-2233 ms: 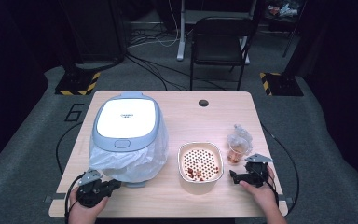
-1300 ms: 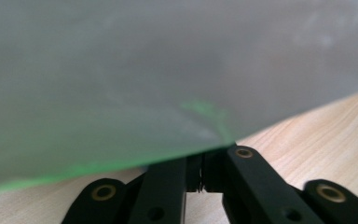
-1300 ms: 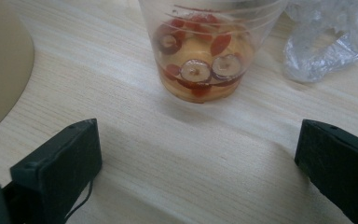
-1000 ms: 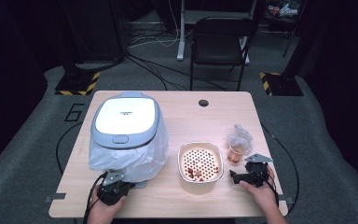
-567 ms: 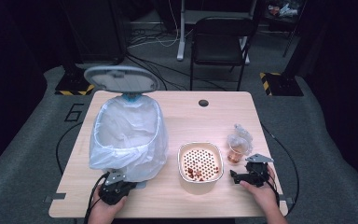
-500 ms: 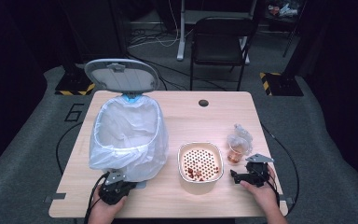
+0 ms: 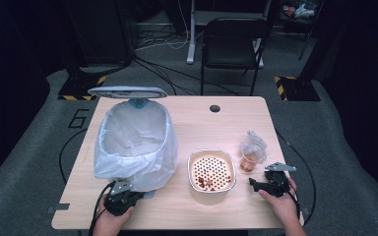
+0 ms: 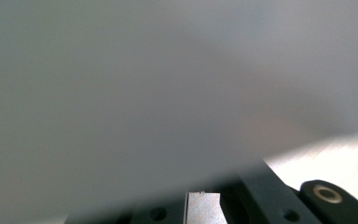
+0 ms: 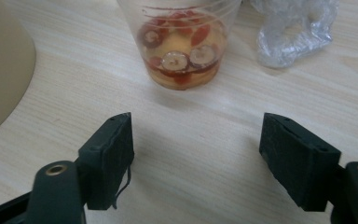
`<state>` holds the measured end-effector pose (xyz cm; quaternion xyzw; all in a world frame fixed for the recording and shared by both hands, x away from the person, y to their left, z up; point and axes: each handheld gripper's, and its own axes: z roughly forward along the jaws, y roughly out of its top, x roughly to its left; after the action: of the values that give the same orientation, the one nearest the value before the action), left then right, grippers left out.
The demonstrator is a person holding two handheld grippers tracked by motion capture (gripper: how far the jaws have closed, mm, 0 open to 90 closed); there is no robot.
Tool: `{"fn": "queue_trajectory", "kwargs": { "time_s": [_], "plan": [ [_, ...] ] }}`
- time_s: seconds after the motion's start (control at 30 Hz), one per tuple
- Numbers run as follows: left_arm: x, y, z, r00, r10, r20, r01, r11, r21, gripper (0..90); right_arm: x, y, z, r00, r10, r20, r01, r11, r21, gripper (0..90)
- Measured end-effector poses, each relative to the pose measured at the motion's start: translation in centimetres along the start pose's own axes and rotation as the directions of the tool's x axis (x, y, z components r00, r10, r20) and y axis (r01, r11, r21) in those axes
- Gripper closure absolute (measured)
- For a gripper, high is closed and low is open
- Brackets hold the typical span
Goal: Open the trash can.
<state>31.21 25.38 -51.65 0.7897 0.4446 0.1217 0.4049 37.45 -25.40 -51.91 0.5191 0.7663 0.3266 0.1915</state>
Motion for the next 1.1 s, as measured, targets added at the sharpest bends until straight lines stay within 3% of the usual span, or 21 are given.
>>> {"fn": "queue_trajectory", "kwargs": {
  "time_s": [0.23,0.4,0.43,0.7,0.87,1.1],
  "plan": [
    [0.2,0.0,0.0,1.0,0.003,0.009,-0.003,1.0,0.005,90.0,-0.2,0.5,-1.2,0.9999,-0.012,-0.011,0.012,1.0,-0.004,37.2],
    [0.0,0.0,0.0,1.0,0.003,-0.002,-0.003,1.0,0.003,90.0,0.5,1.1,-2.5,0.9969,-0.079,-0.005,0.079,0.997,0.003,41.2],
    [0.0,0.0,0.0,1.0,0.004,0.0,-0.004,1.0,-0.005,90.0,0.8,1.3,-2.8,0.9973,-0.073,-0.003,0.073,0.997,0.003,42.2],
    [0.0,0.0,0.0,1.0,0.001,0.001,-0.001,1.0,0.001,90.0,1.5,3.5,-5.4,0.9954,-0.095,-0.014,0.095,0.995,-0.033,40.7],
    [0.0,0.0,0.0,1.0,0.003,-0.001,-0.003,1.0,0.003,90.0,1.1,4.9,-6.4,0.9962,-0.083,-0.029,0.081,0.994,-0.068,39.4],
    [0.0,0.0,0.0,1.0,0.003,-0.001,-0.003,1.0,0.003,90.0,0.4,7.4,-7.4,0.9969,-0.078,-0.009,0.077,0.992,-0.099,40.1]
  ]
}}
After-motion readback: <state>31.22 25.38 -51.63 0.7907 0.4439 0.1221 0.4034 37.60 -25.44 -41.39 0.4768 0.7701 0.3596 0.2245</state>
